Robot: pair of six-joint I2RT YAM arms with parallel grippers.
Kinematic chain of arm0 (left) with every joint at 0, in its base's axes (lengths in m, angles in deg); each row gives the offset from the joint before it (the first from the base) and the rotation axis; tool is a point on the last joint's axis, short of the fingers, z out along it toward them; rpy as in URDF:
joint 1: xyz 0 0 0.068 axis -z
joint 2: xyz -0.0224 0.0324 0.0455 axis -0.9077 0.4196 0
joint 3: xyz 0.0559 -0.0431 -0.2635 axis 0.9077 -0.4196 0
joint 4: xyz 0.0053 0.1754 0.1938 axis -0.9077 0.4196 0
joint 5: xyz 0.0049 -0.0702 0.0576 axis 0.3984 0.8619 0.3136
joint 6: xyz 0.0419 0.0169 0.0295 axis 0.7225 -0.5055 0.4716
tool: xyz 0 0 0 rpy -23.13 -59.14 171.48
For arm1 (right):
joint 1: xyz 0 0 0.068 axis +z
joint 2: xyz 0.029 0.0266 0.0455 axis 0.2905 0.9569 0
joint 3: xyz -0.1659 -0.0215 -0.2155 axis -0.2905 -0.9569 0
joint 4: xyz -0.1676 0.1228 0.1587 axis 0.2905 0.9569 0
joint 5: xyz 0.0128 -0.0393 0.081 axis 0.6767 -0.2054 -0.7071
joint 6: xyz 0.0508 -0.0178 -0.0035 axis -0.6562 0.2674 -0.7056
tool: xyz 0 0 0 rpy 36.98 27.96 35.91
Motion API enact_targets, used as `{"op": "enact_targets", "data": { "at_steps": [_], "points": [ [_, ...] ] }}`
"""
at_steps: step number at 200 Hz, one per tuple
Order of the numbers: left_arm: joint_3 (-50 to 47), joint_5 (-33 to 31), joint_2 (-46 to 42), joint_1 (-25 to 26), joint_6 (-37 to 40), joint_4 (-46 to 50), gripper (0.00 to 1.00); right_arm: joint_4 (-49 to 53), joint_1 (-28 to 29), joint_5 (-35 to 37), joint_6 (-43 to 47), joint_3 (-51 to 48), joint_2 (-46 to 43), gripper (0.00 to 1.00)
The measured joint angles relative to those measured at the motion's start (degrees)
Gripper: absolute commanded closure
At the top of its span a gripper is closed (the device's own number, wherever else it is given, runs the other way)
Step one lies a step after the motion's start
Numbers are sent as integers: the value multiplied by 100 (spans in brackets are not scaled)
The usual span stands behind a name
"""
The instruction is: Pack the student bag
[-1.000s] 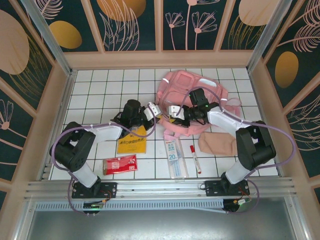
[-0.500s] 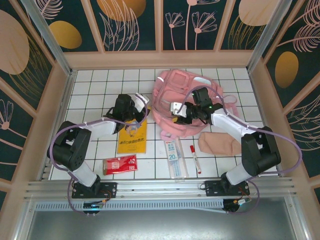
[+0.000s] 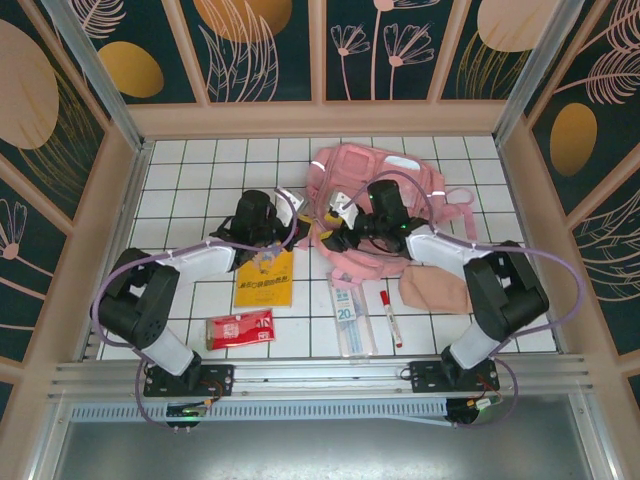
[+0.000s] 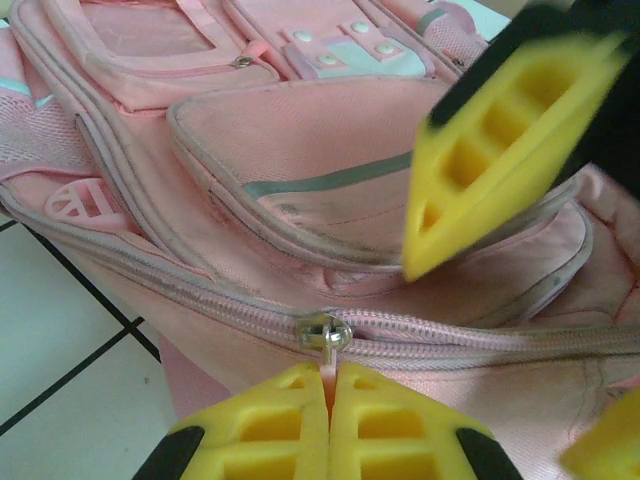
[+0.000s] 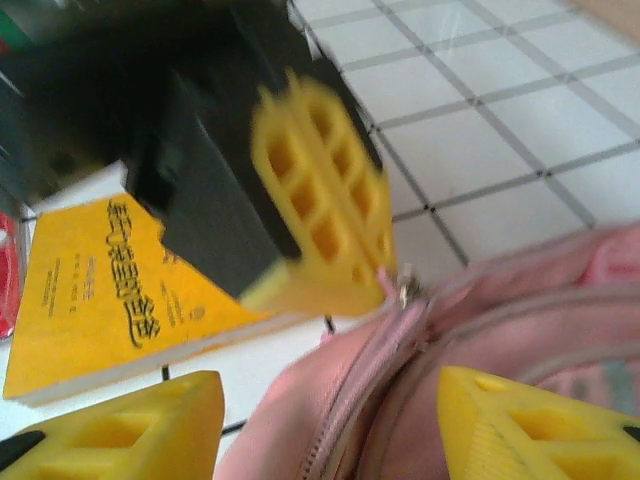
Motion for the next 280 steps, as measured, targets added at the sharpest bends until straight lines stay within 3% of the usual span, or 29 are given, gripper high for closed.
{"op": "enact_targets", "data": {
  "at_steps": [22, 29, 59, 87, 122, 169, 195, 201, 216, 244, 250, 257, 261, 280],
  "points": [
    [81, -9, -17, -2, -20, 140, 100, 785, 2, -72, 212, 400, 315, 92],
    [87, -13, -17, -4, -11, 188, 100, 1012, 2, -55, 299, 511, 361, 100],
    [136, -35, -17, -37, 153, 409, 100, 1668, 0, 103, 931, 697, 358, 100],
    [214, -116, -9, -275, 374, 671, 100, 2317, -26, 118, 2070, 807, 149, 100],
    [717, -588, 341, -564, 573, 896, 100, 2874, -39, 149, 3261, 890, -291, 100],
    [1099, -1261, 1019, -822, 544, 942, 100, 3244, -42, 219, 3908, 938, -367, 100],
    [1231, -1451, 1163, -850, 428, 1043, 79, 3211, -42, 339, 4033, 925, -372, 100],
    [1248, -1528, 1163, -861, 385, 1040, 73, 3189, -42, 354, 4033, 901, -380, 94],
    [1270, -1609, 1150, -929, 413, 997, 62, 3047, -42, 417, 3838, 782, -407, 65],
    [1178, -1307, 931, -1075, 669, 1003, 62, 2166, -55, 599, 2909, 367, -658, 52],
    [1130, -1196, 831, -1084, 761, 1014, 61, 1910, -66, 656, 2597, 247, -769, 30],
    [1091, -1067, 699, -1084, 861, 1045, 61, 1539, -81, 765, 2175, 59, -942, 19],
    [1075, -994, 623, -1078, 907, 1060, 61, 1296, -85, 839, 1974, -63, -1064, 3],
    [1073, -704, 234, -1021, 1075, 1152, 60, 293, -131, 1539, 675, -564, -1646, 1]
  ]
}}
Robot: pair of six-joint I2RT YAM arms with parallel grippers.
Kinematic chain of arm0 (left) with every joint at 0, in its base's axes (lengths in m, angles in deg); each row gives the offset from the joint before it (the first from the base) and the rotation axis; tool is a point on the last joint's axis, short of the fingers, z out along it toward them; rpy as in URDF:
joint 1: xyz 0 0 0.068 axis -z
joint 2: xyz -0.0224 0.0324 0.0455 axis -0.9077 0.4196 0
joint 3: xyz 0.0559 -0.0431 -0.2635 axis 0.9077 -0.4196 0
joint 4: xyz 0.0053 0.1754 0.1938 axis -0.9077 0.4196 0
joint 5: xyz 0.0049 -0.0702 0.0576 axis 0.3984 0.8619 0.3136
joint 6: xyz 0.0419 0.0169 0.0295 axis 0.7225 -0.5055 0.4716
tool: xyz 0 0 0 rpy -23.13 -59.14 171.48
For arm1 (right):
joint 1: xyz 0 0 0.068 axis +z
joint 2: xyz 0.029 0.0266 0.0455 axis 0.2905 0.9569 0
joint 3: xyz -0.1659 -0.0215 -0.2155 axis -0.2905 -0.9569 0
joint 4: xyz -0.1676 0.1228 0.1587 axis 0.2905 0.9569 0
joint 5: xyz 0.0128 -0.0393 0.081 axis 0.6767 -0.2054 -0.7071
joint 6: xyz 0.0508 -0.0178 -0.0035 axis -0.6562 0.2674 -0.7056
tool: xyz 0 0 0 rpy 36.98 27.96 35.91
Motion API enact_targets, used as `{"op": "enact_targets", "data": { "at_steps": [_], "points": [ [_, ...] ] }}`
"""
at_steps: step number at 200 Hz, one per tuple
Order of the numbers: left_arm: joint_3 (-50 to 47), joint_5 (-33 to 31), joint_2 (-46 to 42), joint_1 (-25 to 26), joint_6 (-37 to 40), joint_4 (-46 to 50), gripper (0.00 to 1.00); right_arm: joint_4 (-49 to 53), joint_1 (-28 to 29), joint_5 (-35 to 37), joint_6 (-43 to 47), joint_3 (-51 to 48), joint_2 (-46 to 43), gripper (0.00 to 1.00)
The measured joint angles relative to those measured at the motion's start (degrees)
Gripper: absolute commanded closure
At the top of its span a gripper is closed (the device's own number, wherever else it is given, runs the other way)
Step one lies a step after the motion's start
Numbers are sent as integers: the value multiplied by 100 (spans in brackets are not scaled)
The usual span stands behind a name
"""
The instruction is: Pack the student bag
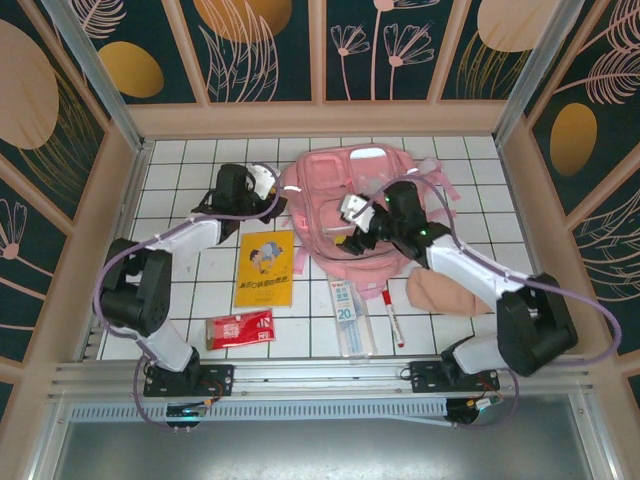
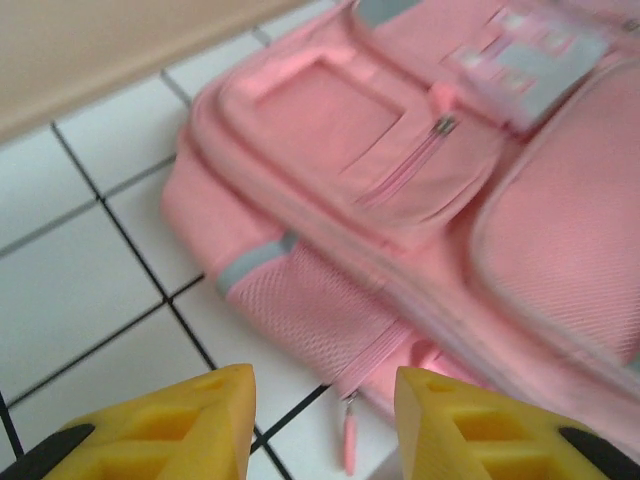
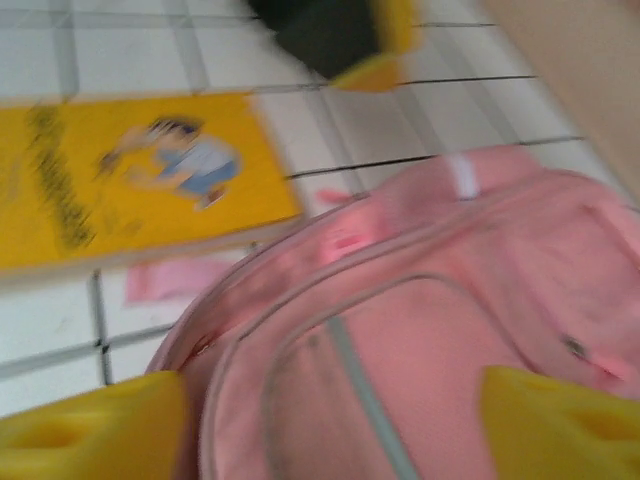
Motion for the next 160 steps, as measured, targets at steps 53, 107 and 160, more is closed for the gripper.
{"op": "enact_targets", "data": {
  "at_steps": [53, 107, 160],
  "points": [
    [-7, 236, -463, 1019, 568, 223, 56, 229, -570, 3410, -4299, 249, -634, 1],
    [232, 28, 243, 1775, 1847, 549, 46, 1563, -2358, 2765, -5928, -28, -815, 7],
    [295, -227, 841, 1987, 3165, 667, 27, 1878, -2485, 1569, -5829, -179, -820, 10]
  ]
}}
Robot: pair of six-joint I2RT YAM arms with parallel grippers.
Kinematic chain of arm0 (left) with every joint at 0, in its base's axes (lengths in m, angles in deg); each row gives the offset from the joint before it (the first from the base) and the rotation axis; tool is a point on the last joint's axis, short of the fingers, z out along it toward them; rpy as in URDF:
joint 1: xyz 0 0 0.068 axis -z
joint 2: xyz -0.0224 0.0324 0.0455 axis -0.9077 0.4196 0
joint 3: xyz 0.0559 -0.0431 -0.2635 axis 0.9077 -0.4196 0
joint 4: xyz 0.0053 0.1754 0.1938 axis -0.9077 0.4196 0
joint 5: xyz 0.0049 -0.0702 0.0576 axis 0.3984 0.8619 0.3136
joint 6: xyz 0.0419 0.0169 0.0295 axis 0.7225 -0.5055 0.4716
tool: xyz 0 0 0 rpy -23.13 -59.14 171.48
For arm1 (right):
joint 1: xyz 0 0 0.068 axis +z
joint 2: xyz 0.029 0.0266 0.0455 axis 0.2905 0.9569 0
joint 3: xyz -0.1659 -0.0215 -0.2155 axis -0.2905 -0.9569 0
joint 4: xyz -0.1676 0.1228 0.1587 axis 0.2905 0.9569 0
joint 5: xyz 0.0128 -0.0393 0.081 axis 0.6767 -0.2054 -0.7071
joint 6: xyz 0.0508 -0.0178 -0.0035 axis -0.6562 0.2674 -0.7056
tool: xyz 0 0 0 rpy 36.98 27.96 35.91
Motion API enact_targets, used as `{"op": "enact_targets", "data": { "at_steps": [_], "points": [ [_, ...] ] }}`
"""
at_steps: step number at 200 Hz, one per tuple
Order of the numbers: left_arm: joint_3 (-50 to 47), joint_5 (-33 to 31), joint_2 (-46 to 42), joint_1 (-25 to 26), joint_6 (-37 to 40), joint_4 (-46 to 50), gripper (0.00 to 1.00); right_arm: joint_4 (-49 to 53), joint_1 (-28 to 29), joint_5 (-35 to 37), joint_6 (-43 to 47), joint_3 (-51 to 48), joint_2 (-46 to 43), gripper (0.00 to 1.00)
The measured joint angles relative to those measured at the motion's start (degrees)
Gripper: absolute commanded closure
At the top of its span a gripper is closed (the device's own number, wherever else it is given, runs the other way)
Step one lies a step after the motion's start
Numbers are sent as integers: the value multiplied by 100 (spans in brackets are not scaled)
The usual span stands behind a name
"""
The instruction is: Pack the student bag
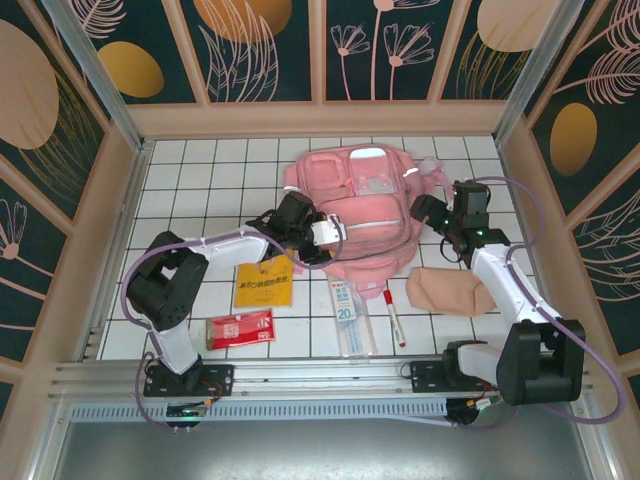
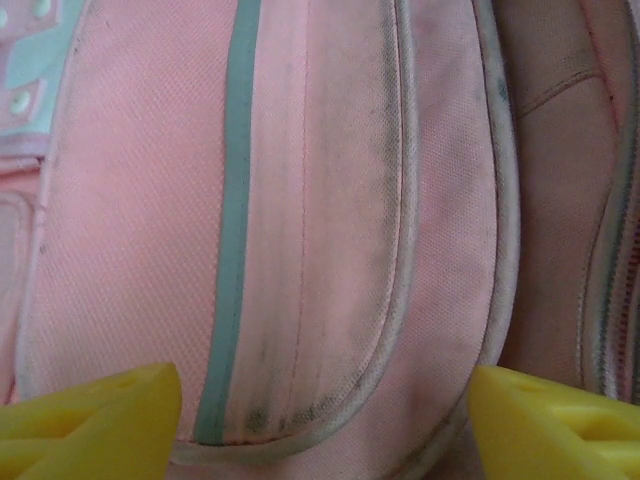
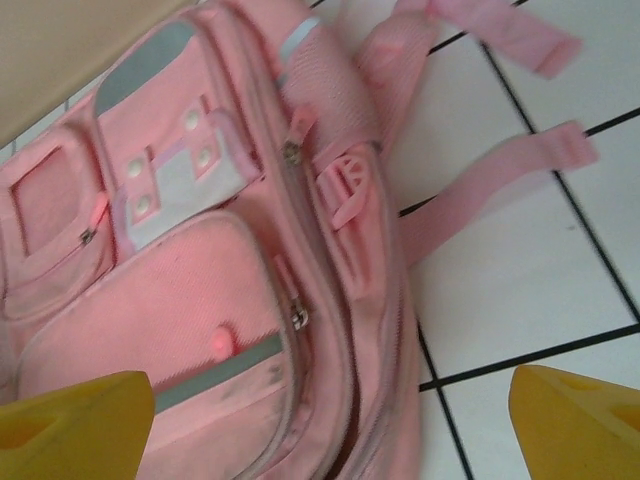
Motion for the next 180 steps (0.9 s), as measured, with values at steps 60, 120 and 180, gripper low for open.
{"op": "enact_targets", "data": {
  "at_steps": [60, 120, 180],
  "points": [
    [144, -201, 339, 11, 234, -413, 41, -26, 0, -964, 149, -96, 389, 18],
    [348, -365, 592, 52, 240, -428, 100, -28, 0, -1117, 168, -96, 402, 19],
    [946, -177, 457, -101, -949, -238, 100, -101, 0, -627, 188, -258, -149, 18]
  ]
}}
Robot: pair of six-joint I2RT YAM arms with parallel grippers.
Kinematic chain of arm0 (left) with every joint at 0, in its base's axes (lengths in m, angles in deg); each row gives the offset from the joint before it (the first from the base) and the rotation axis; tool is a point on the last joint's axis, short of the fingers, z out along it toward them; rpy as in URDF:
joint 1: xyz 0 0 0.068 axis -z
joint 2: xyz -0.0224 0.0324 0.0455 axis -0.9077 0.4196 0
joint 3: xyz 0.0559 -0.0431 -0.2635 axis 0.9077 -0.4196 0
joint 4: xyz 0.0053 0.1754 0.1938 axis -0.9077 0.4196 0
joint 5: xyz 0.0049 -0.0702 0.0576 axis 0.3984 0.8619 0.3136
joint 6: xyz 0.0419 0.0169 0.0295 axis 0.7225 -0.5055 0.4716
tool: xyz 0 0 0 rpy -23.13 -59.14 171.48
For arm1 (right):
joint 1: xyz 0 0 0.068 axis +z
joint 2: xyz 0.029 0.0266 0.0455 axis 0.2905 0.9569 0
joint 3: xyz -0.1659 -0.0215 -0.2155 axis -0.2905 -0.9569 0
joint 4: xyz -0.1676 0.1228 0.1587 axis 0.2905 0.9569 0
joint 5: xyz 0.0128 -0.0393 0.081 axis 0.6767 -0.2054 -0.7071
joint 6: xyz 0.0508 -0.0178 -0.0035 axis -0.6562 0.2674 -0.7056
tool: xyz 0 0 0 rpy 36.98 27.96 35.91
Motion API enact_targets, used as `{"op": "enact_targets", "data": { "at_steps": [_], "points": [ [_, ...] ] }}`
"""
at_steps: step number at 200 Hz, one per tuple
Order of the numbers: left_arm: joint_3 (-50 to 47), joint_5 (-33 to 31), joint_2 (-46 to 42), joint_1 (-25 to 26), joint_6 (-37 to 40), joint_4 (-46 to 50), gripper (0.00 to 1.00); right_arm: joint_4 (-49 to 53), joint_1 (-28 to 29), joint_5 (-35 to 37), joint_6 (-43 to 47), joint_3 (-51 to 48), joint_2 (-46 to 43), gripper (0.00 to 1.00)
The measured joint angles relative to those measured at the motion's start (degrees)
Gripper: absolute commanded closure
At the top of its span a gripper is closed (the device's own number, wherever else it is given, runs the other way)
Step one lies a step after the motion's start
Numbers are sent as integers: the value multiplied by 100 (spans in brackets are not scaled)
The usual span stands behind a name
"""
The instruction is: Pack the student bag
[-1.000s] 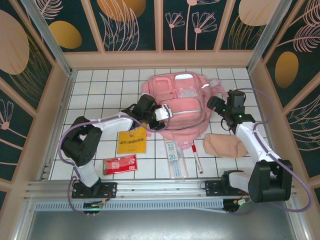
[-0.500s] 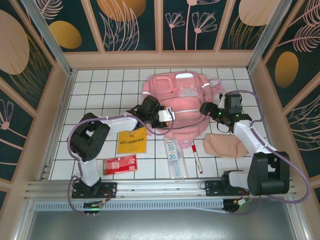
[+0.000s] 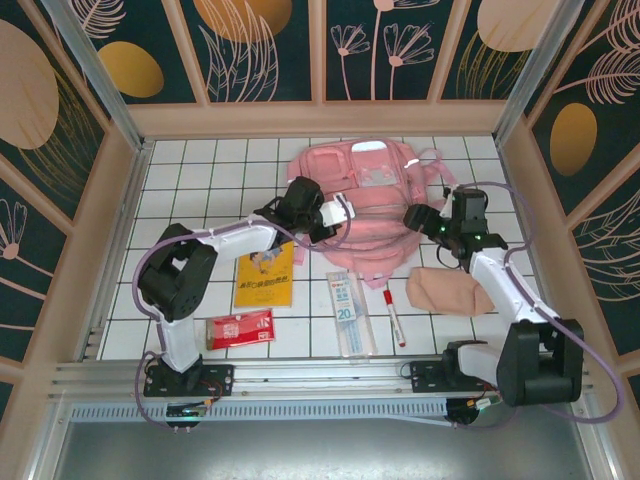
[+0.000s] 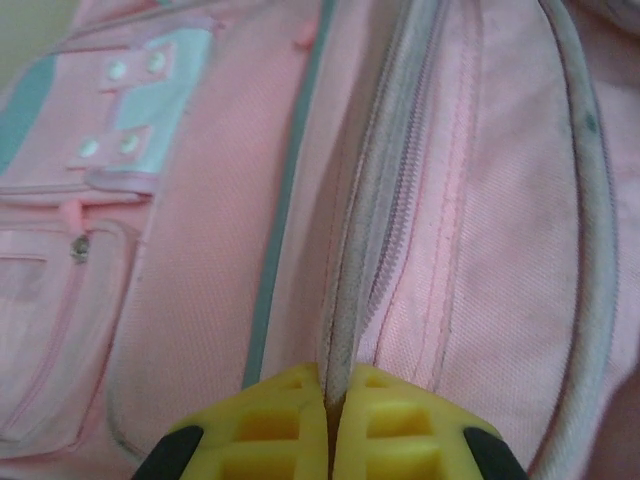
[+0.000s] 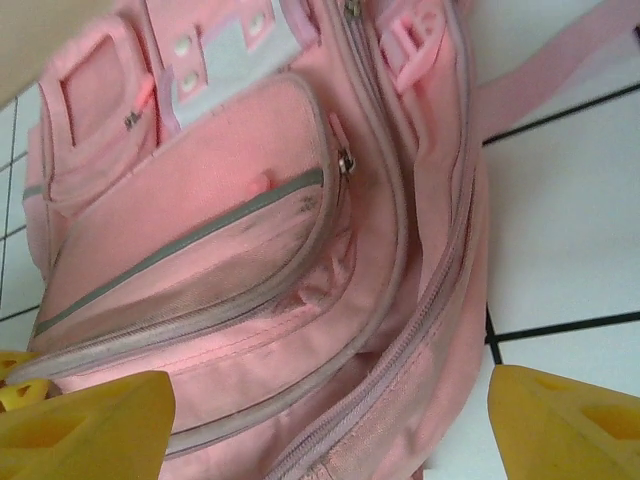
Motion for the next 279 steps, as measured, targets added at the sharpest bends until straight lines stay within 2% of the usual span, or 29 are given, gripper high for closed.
{"op": "enact_targets", "data": {
  "at_steps": [52, 130, 169, 204, 238, 262, 279],
  "points": [
    [308, 173, -348, -417, -879, 103, 100, -57, 0, 262, 39, 0, -402, 18],
    [485, 555, -501, -579, -1377, 420, 100, -201, 0, -118, 76, 2, -481, 19],
    [940, 592, -501, -704, -1539, 647, 100, 79, 0, -334, 280, 4, -487, 21],
    [1246, 564, -437, -776, -1814, 796, 100, 507, 0, -243, 271, 4, -501, 20],
    [1300, 577, -352, -780, -2057, 835, 100, 1152, -81, 577, -450, 31, -365, 15],
    [1349, 614, -236, -780, -2168, 831, 100, 1928, -57, 1178, -1711, 37, -197, 15],
    [1370, 640, -129, -782, -2256, 824, 100, 2269, 48, 1333, -2437, -146, -284, 17]
  ]
}}
